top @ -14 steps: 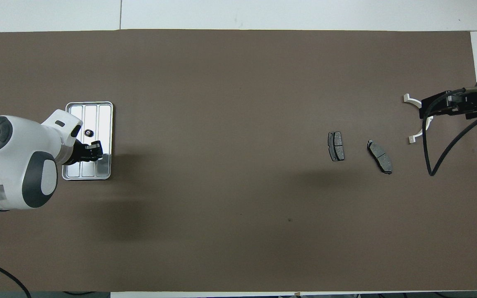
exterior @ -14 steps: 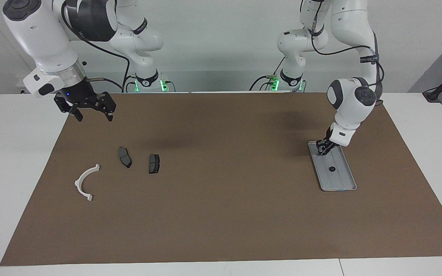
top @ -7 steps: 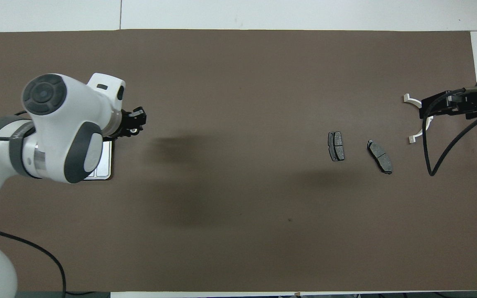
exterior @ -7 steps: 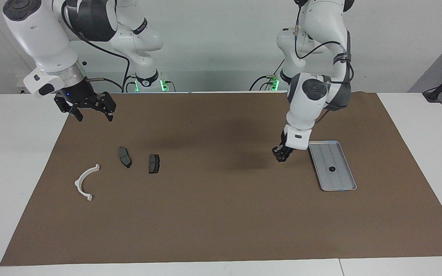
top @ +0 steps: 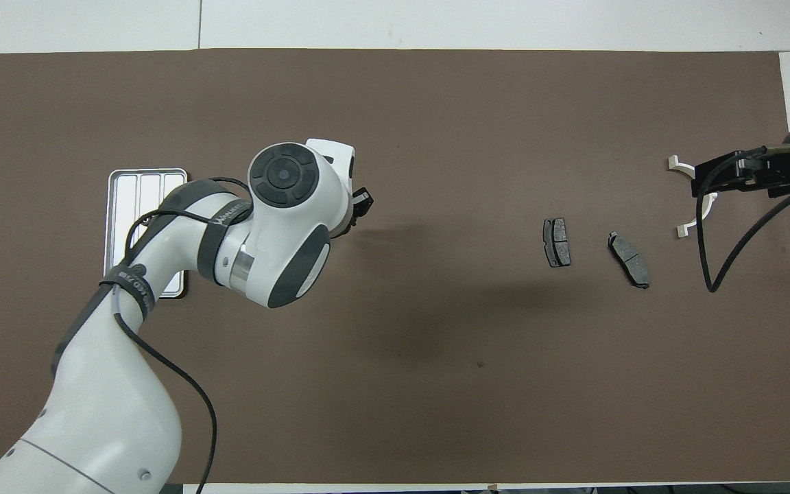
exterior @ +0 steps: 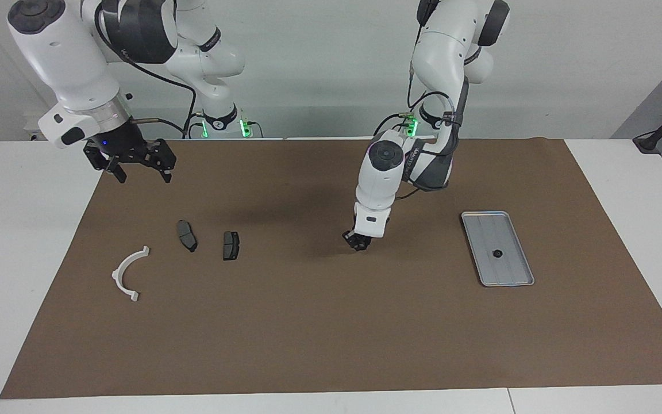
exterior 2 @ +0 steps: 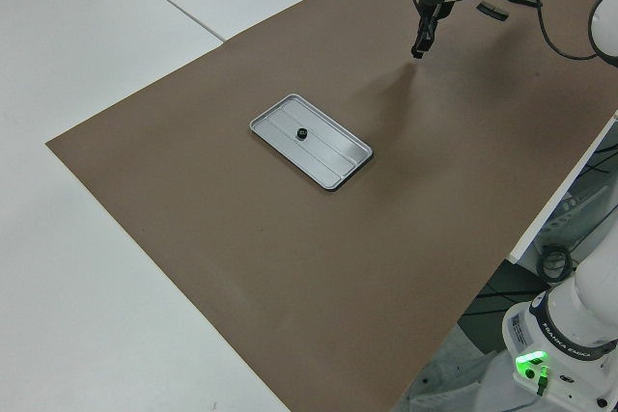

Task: Place bearing gear from tray to pile
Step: 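Carry the gear to the table center and release it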

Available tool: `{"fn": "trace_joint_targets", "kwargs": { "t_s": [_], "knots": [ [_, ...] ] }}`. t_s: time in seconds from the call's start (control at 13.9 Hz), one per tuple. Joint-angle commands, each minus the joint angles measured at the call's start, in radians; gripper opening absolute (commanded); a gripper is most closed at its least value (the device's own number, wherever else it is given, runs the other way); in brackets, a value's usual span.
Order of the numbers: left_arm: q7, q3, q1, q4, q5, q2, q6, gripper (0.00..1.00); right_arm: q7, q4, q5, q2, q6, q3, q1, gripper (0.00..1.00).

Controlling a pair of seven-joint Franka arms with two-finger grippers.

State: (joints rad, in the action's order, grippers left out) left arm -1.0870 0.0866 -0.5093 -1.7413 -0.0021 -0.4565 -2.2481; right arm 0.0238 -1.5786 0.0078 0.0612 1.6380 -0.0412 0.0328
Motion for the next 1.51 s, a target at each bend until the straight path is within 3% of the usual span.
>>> {"fn": "trace_joint_targets", "kwargs": {
  "t_s": [0.0,1.01,1.08,1.15,1.22,1.29,1.44],
  "knots": [
    [-0.01,-0.013,-0.005,-0.007,0.005,-0.001,-0.007,0.0,-0.022,0.0,-0.009,0.009,-0.007,0.007,-0.007,1.0],
    [-0.054,-0.013,-0.003,-0.09,0.008,0.007,-0.096,0.01,-0.041,0.008,-0.015,0.051,0.009,0.012,0.001,1.0],
    [-0.054,-0.013,-0.005,-0.089,0.008,0.007,-0.096,0.12,-0.042,0.009,-0.015,0.054,0.009,0.012,0.001,1.0],
    [-0.054,-0.014,-0.003,-0.089,0.007,0.007,-0.096,0.37,-0.045,0.008,-0.014,0.057,0.009,0.012,0.001,1.0],
    [-0.054,-0.016,-0.003,-0.087,0.007,0.007,-0.094,0.81,-0.047,0.009,-0.015,0.061,0.009,0.012,0.001,1.0],
    [-0.054,-0.031,-0.006,-0.075,0.008,0.007,-0.078,1.0,-0.048,0.011,-0.015,0.063,0.009,0.012,0.002,1.0],
    [-0.047,-0.041,0.006,-0.022,0.033,0.007,0.006,1.0,-0.047,0.012,-0.015,0.071,0.013,0.012,0.004,1.0]
  ]
}}
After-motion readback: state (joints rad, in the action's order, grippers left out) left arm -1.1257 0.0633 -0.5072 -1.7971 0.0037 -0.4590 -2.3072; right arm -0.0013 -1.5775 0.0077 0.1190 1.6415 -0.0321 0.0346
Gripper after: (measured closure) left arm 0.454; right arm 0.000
